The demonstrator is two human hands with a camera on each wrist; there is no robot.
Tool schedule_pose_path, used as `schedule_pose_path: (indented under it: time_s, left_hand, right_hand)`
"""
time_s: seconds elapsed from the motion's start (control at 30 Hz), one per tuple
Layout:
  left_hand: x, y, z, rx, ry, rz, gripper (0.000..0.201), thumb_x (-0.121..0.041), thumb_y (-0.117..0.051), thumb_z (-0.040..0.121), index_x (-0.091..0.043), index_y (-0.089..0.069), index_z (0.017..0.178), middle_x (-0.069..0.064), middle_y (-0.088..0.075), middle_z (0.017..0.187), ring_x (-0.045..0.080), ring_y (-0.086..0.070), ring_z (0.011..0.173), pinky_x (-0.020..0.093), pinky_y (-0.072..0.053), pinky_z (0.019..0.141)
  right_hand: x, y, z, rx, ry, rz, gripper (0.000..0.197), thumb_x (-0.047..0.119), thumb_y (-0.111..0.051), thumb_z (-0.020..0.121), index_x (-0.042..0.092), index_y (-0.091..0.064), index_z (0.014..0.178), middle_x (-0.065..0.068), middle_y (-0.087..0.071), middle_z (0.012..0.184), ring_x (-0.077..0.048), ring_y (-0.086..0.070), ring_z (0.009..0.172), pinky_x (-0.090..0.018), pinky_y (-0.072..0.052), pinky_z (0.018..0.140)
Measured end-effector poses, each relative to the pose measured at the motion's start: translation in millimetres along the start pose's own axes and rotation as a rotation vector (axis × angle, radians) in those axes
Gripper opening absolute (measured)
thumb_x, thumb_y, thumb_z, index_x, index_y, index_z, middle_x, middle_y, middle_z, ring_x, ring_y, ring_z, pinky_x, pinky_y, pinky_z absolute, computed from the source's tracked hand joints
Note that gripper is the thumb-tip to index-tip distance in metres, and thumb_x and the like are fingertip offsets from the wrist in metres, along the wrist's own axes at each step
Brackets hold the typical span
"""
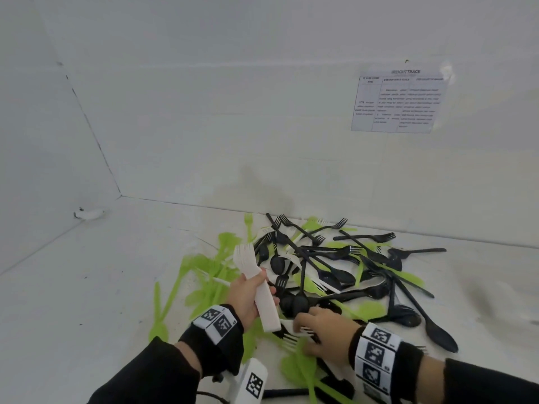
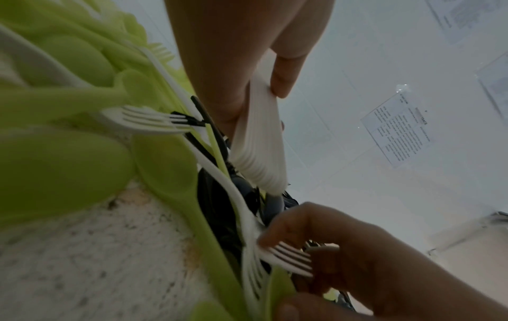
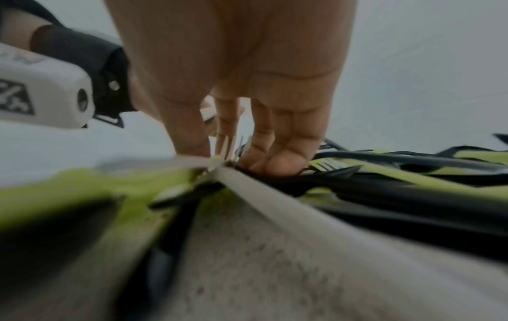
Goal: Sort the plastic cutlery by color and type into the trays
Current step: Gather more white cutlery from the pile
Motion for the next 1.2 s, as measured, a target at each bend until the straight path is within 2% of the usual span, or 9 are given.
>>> schedule_pose_path:
  time_s: [0.07, 0.23, 0.33, 0.5, 0.6, 0.73, 0.9, 1.07, 1.2]
  left_hand:
    - [-2.8, 1.7, -3.3, -0.009, -0.012, 0.006, 0.006, -0.006, -0.050, 0.094, -0.005, -0.049, 0.089, 0.010, -0.044, 0.073, 0.024, -0.048, 0.063, 0.031, -0.052, 0.044]
    - [-7.5, 7.6, -9.0, -0.025, -0.023, 0.008, 0.004, -0.007, -0.049, 0.095, -0.005, -0.050, 0.098, 0.010, -0.045, 0.073, 0.023, -0.049, 0.063, 0.031, -0.053, 0.042]
    - [-12.4, 5.1, -10.5, -0.021, -0.022, 0.004, 0.007, -0.007, -0.050, 0.094, -0.003, -0.050, 0.101, 0.010, -0.046, 0.072, 0.022, -0.050, 0.061, 0.030, -0.052, 0.043]
    - [-26.2, -6.0, -9.8, 0.001, -0.019, -0.043, 0.003, -0.006, -0.050, 0.094, -0.004, -0.051, 0.092, 0.010, -0.046, 0.073, 0.023, -0.048, 0.061, 0.028, -0.050, 0.043]
    - [-31.1, -13.0, -2.2, 0.060, 0.008, -0.091, 0.010, -0.007, -0.050, 0.095, -0.003, -0.049, 0.086, 0.009, -0.044, 0.069, 0.022, -0.045, 0.058, 0.028, -0.046, 0.045]
    - [-26.3, -10.8, 16.3, 0.072, 0.058, -0.047, 0.002, -0.005, -0.051, 0.093, -0.004, -0.051, 0.092, 0.009, -0.045, 0.069, 0.021, -0.045, 0.053, 0.025, -0.045, 0.044]
    - [4.3, -13.2, 30.5, 0.054, 0.172, 0.071, 0.003, -0.007, -0.051, 0.091, -0.008, -0.054, 0.091, 0.007, -0.046, 0.070, 0.020, -0.047, 0.055, 0.027, -0.045, 0.047]
    - [27.6, -25.8, 27.5, 0.087, 0.214, 0.116, 0.013, -0.001, -0.048, 0.087, -0.008, -0.051, 0.098, 0.010, -0.045, 0.074, 0.021, -0.048, 0.058, 0.030, -0.047, 0.051]
    - [34.3, -35.5, 19.6, 0.119, 0.213, 0.190, 0.020, 0.000, -0.048, 0.088, -0.006, -0.052, 0.107, 0.011, -0.044, 0.077, 0.022, -0.048, 0.060, 0.032, -0.047, 0.052]
  right_hand:
    - [-12.9, 6.9, -2.3, -0.022, -0.049, 0.026, 0.035, 0.023, -0.054, 0.089, 0.026, -0.049, 0.123, -0.002, -0.045, 0.126, -0.021, -0.046, 0.117, -0.030, -0.041, 0.095]
    - [-36.0, 60.4, -3.5, -0.235, -0.119, 0.022, 0.023, 0.039, -0.051, 0.088, 0.026, -0.064, 0.101, 0.005, -0.051, 0.111, -0.013, -0.052, 0.104, -0.029, -0.047, 0.090]
    - [-57.4, 96.1, 33.5, -0.334, -0.168, 0.045, 0.025, 0.030, -0.046, 0.089, 0.023, -0.061, 0.108, 0.001, -0.053, 0.114, -0.016, -0.053, 0.108, -0.029, -0.044, 0.095]
    - [-91.4, 118.3, 111.6, -0.246, -0.307, -0.103, 0.052, 0.011, -0.041, 0.093, 0.018, -0.031, 0.144, -0.002, -0.023, 0.153, -0.026, -0.030, 0.136, -0.040, -0.032, 0.111]
    - [-93.7, 104.7, 146.7, -0.093, -0.198, -0.214, 0.066, 0.012, -0.045, 0.093, 0.022, -0.013, 0.150, -0.002, -0.003, 0.159, -0.028, -0.024, 0.141, -0.035, -0.023, 0.115]
    - [-102.0, 93.9, 156.9, -0.073, -0.220, -0.362, 0.057, 0.025, -0.043, 0.095, 0.023, -0.021, 0.148, -0.002, -0.012, 0.157, -0.029, -0.027, 0.139, -0.036, -0.024, 0.115]
    - [-106.4, 85.0, 136.0, -0.054, -0.337, -0.359, 0.045, 0.017, -0.044, 0.091, 0.017, -0.038, 0.136, -0.005, -0.036, 0.141, -0.030, -0.033, 0.130, -0.046, -0.036, 0.104]
    - [-102.6, 70.7, 98.2, 0.022, -0.397, -0.333, 0.058, 0.023, -0.040, 0.096, 0.018, -0.016, 0.148, -0.004, -0.015, 0.156, -0.034, -0.025, 0.138, -0.045, -0.029, 0.110]
    - [-88.8, 68.9, 73.7, 0.013, -0.316, -0.288, 0.045, 0.015, -0.036, 0.094, 0.022, -0.039, 0.138, -0.007, -0.040, 0.142, -0.033, -0.044, 0.125, -0.040, -0.042, 0.101]
Point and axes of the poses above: each hand's wrist, its own z-axis towards the middle knuckle, its own y-axis out of the back of the hand, x = y × z, the point moved 10 cm from there along z, towards the middle knuckle
